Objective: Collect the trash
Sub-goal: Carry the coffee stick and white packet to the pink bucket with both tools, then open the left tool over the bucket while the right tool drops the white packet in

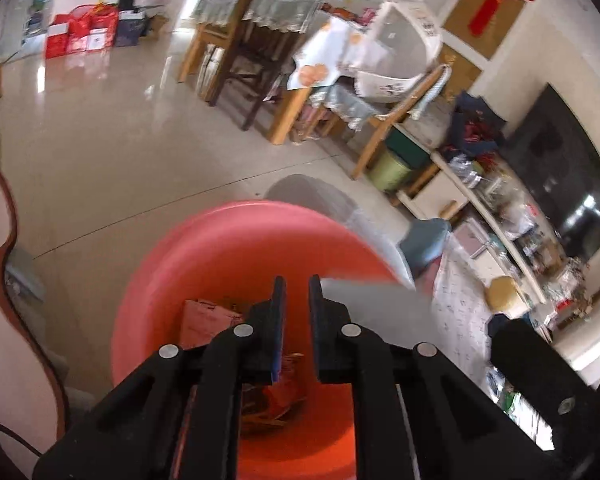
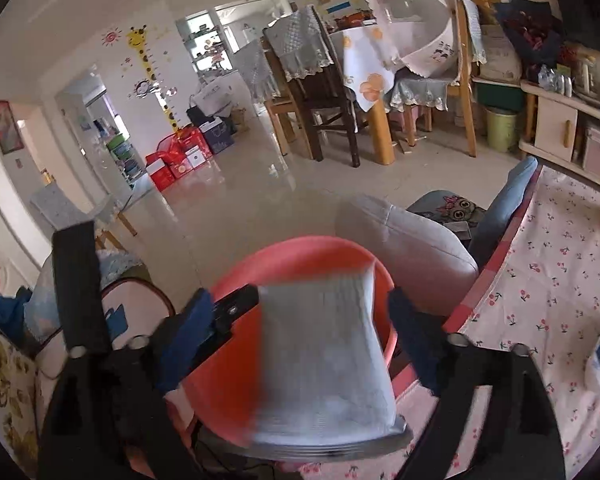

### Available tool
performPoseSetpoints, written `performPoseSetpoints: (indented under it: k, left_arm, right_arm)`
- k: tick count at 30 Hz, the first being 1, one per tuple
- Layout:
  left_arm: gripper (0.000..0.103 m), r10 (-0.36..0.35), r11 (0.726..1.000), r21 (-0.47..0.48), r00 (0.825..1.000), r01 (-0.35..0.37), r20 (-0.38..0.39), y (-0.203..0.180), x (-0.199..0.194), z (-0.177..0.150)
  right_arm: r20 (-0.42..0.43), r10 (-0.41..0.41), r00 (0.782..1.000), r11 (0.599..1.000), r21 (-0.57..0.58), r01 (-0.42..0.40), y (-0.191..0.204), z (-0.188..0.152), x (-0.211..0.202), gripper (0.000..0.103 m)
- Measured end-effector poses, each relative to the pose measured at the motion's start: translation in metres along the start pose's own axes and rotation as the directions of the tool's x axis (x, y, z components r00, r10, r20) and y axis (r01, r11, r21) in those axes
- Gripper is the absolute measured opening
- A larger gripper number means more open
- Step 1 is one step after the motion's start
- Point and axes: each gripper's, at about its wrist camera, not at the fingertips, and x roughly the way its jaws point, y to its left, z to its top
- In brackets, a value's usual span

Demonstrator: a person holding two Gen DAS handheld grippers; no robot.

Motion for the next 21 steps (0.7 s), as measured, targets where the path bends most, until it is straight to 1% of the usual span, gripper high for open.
performPoseSetpoints:
  k: [1, 2, 3, 4, 6, 8, 11, 15, 16, 17, 18, 21]
  left_arm:
    - [0.026, 0.016, 1.000, -0.009, 1.000, -0.016, 0.006, 0.003, 0.000, 0.001]
    - [0.037, 0.027, 1.000, -0.011, 1.000, -0.026, 0.015, 0.004, -0.002, 0.002]
    - [0.045, 0.044, 0.999, -0.005, 0.999, -0.044, 0.027, 0.003, -0.003, 0.002]
    - [0.047, 0.057, 0.998, 0.004, 0.998, -0.058, 0.036, 0.002, -0.004, 0.002]
    - [0.058, 0.073, 0.997, 0.023, 0.996, -0.075, 0.051, -0.002, -0.005, 0.003]
    - [0.064, 0.077, 0.996, 0.041, 0.995, -0.080, 0.066, -0.006, -0.008, 0.002]
    - [0.070, 0.077, 0.993, 0.084, 0.992, -0.085, 0.100, -0.017, -0.012, 0.000]
    - [0.073, 0.028, 0.984, 0.171, 0.988, -0.054, 0.151, -0.035, -0.018, -0.006]
    - [0.074, 0.001, 0.979, 0.202, 0.985, -0.037, 0.175, -0.042, -0.022, -0.009]
    - [0.079, -0.023, 0.974, 0.226, 0.981, -0.022, 0.194, -0.048, -0.024, -0.011]
    - [0.081, -0.049, 0.968, 0.252, 0.976, -0.006, 0.212, -0.054, -0.026, -0.013]
    - [0.083, -0.115, 0.943, 0.331, 0.965, 0.031, 0.237, -0.072, -0.031, -0.023]
  right_arm:
    - [-0.001, -0.002, 1.000, 1.000, 0.019, 0.002, -0.004, 0.001, 0.001, 0.091]
    - [0.002, -0.003, 1.000, 0.999, 0.032, 0.003, -0.007, 0.000, -0.001, 0.091]
    - [0.009, -0.004, 1.000, 0.999, 0.041, 0.003, -0.009, -0.001, -0.005, 0.092]
    - [0.021, -0.014, 1.000, 0.999, 0.047, 0.013, -0.012, -0.002, -0.009, 0.093]
    - [0.038, -0.054, 0.998, 0.997, 0.051, 0.052, -0.018, -0.008, -0.020, 0.094]
    - [0.049, -0.090, 0.995, 0.995, 0.051, 0.088, -0.025, -0.015, -0.031, 0.094]
    - [0.057, -0.147, 0.987, 0.989, 0.043, 0.145, -0.036, -0.028, -0.044, 0.094]
    - [0.069, -0.202, 0.977, 0.979, 0.024, 0.201, -0.047, -0.045, -0.059, 0.095]
    - [0.081, -0.215, 0.973, 0.977, 0.017, 0.214, -0.049, -0.050, -0.065, 0.095]
    - [0.091, -0.227, 0.970, 0.974, 0.010, 0.227, -0.052, -0.054, -0.069, 0.096]
    - [0.099, -0.240, 0.966, 0.971, 0.004, 0.241, -0.054, -0.057, -0.073, 0.097]
    - [0.115, -0.270, 0.956, 0.962, -0.013, 0.273, -0.059, -0.066, -0.085, 0.098]
